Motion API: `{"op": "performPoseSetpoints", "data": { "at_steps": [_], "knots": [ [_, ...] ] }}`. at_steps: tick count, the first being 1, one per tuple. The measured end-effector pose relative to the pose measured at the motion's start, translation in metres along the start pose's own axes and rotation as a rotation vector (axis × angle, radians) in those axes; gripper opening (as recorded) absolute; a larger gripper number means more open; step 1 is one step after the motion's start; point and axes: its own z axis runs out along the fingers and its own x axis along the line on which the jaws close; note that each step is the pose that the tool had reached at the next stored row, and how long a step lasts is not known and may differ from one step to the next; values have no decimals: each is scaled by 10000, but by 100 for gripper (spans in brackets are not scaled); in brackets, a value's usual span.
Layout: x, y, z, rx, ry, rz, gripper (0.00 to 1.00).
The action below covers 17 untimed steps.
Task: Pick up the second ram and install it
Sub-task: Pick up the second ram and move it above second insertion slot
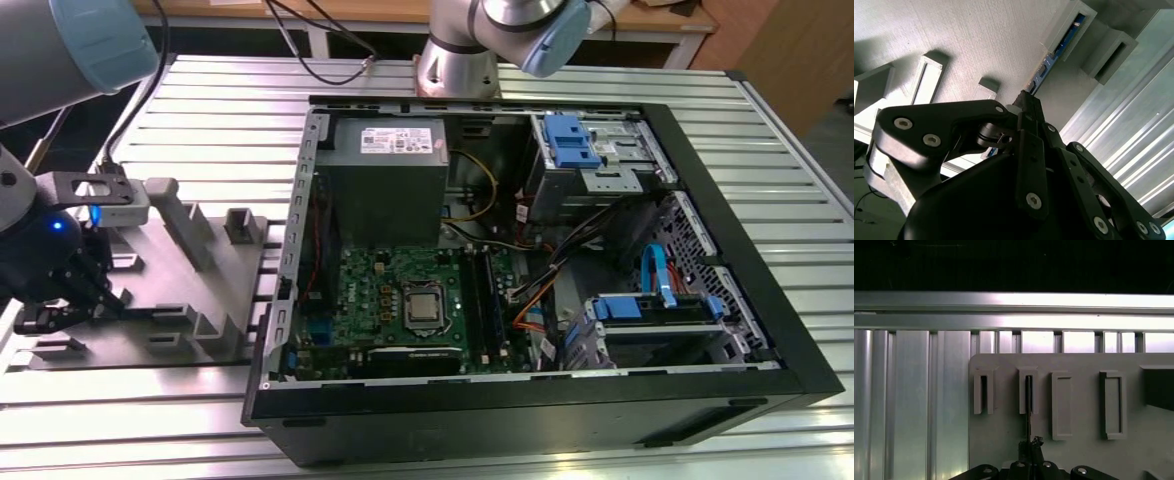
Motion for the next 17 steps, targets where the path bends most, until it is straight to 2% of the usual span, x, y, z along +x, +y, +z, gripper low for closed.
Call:
{"op": "performPoseSetpoints", "data": {
  "at_steps": [17],
  "knots": [
    [0, 0, -13, 1, -2, 15, 11]
  ]
}}
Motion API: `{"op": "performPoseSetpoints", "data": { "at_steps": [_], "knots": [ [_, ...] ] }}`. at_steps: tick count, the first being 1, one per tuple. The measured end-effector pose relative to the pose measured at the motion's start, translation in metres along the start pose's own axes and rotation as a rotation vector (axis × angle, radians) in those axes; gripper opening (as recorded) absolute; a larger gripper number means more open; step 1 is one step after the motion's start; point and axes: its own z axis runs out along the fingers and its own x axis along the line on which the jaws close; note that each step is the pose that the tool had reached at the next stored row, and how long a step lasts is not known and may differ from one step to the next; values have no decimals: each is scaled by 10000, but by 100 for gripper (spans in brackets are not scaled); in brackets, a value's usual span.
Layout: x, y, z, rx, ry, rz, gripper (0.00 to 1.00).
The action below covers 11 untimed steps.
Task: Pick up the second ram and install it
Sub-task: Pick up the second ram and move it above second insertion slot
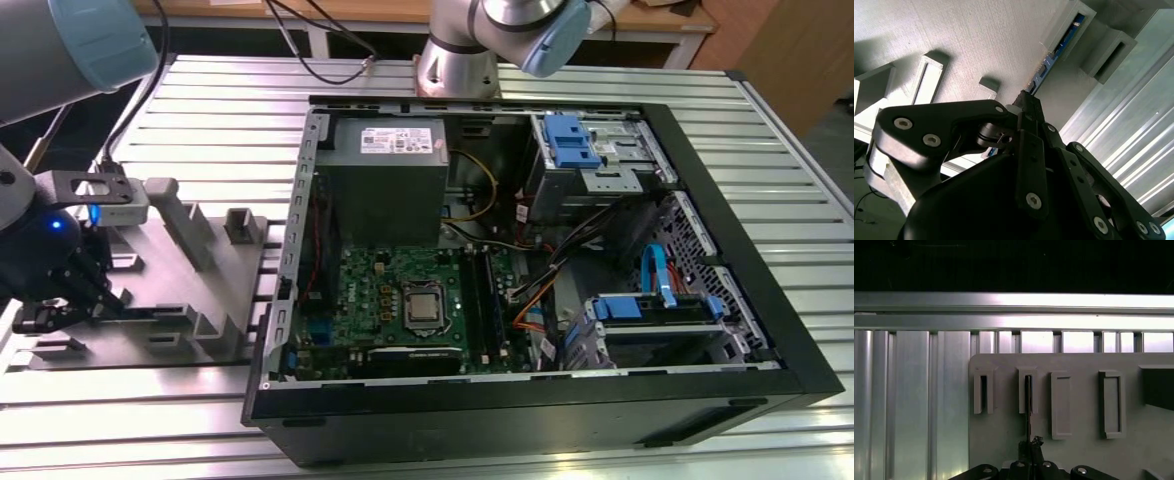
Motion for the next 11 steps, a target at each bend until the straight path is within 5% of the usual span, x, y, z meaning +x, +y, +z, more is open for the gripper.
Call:
{"op": "performPoseSetpoints", "data": {
  "at_steps": [5, 11],
  "knots": [
    [-1, 0, -33, -2, 5, 0, 11],
    [-7, -1, -182, 0, 4, 0, 11]
  ]
}}
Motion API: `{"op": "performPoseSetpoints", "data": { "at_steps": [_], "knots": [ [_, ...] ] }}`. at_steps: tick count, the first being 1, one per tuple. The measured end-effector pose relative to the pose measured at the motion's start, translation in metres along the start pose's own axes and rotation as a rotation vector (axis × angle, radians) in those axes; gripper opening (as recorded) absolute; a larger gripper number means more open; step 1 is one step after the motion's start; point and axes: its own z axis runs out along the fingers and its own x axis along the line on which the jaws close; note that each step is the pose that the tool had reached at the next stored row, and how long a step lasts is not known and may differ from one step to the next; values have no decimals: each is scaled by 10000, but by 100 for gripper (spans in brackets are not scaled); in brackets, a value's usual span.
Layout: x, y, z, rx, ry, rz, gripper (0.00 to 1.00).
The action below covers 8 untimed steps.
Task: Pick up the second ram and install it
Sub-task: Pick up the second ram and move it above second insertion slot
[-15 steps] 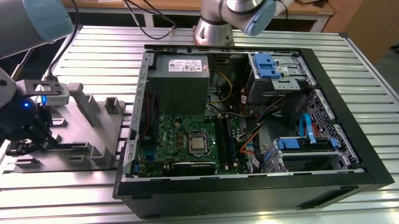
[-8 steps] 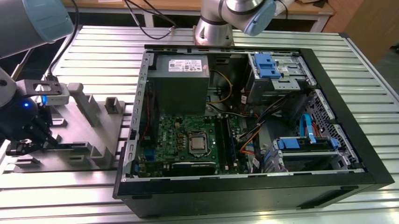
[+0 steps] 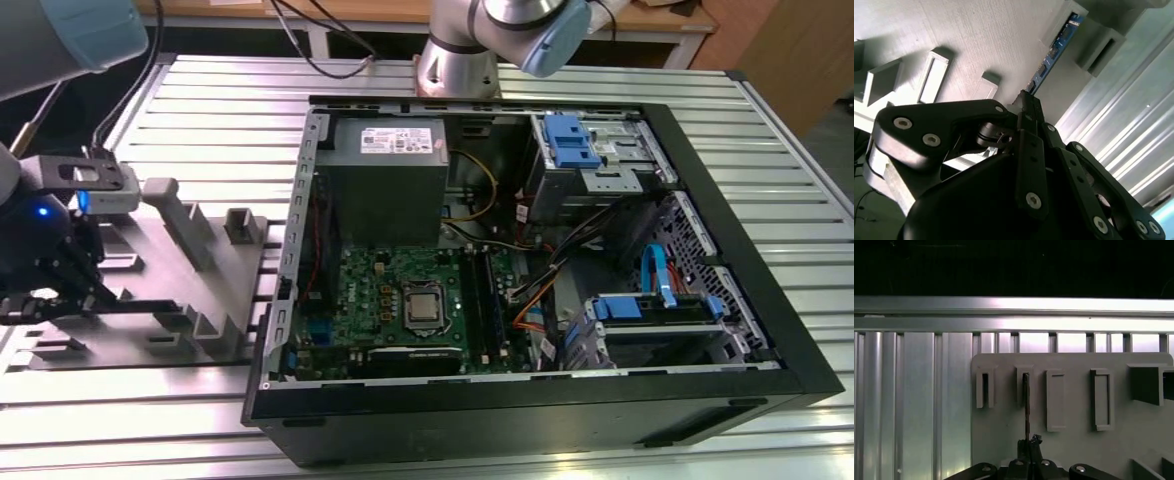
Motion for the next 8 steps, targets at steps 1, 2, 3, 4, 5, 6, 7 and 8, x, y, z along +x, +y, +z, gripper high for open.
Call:
{"op": "performPoseSetpoints", "data": {
  "at_steps": [1, 2, 3, 4, 5, 6, 7, 8],
  "knots": [
    [-1, 0, -36, 0, 0, 0, 11],
    [-3, 0, -74, 0, -1, 0, 11],
    [-4, 0, -111, 0, 0, 0, 11],
    [-5, -1, -148, 0, 0, 0, 11],
    [-7, -1, -182, 1, -1, 0, 11],
    [-8, -1, -219, 0, 0, 0, 11],
    [-10, -1, -255, 0, 0, -1, 11],
    [-11, -1, -295, 0, 0, -1, 11]
  ]
}}
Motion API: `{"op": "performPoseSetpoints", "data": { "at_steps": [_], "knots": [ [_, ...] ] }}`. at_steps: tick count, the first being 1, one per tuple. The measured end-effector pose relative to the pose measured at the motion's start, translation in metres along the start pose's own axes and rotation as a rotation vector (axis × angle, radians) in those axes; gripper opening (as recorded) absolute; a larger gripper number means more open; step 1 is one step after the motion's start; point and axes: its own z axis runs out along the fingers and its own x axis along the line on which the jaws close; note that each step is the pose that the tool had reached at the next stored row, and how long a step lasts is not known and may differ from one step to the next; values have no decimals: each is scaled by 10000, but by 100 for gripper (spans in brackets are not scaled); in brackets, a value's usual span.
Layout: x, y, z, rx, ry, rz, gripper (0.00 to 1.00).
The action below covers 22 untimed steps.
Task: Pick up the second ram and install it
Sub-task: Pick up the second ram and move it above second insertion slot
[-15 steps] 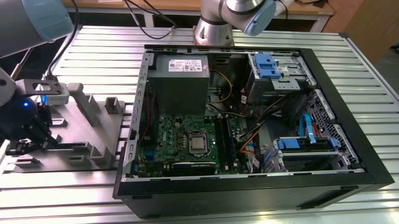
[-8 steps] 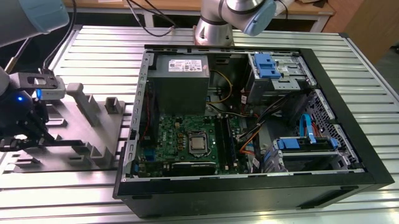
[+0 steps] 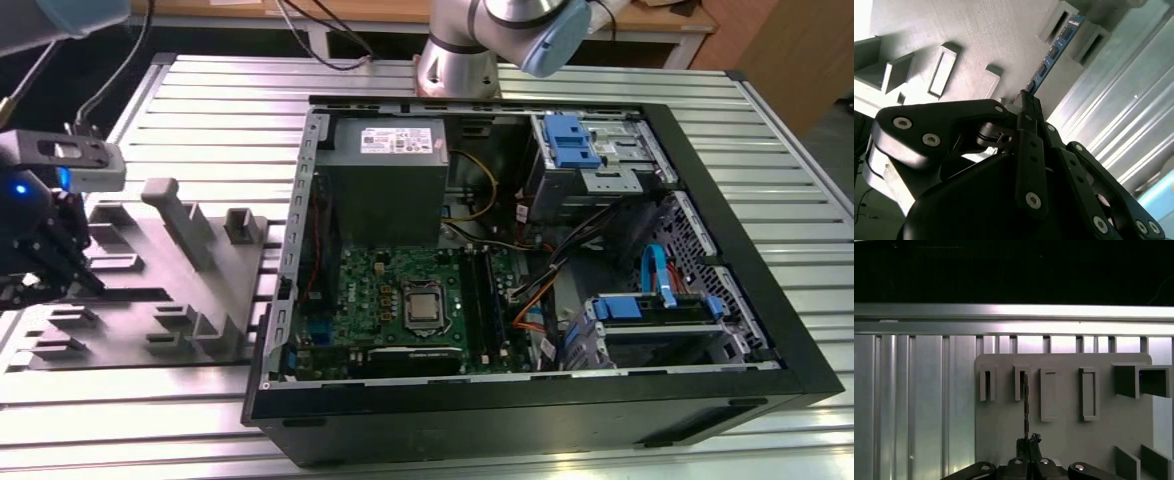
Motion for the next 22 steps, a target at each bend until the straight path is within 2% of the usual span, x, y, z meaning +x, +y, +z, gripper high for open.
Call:
{"op": "performPoseSetpoints", "data": {
  "at_steps": [1, 7, 14, 22],
  "knots": [
    [-8, -1, -180, 2, -1, 0, 11],
    [-20, -2, -456, 5, -1, 0, 11],
    [-33, -2, -765, 13, 0, 0, 11],
    [-49, -3, -997, 13, -1, 0, 11]
  ]
}}
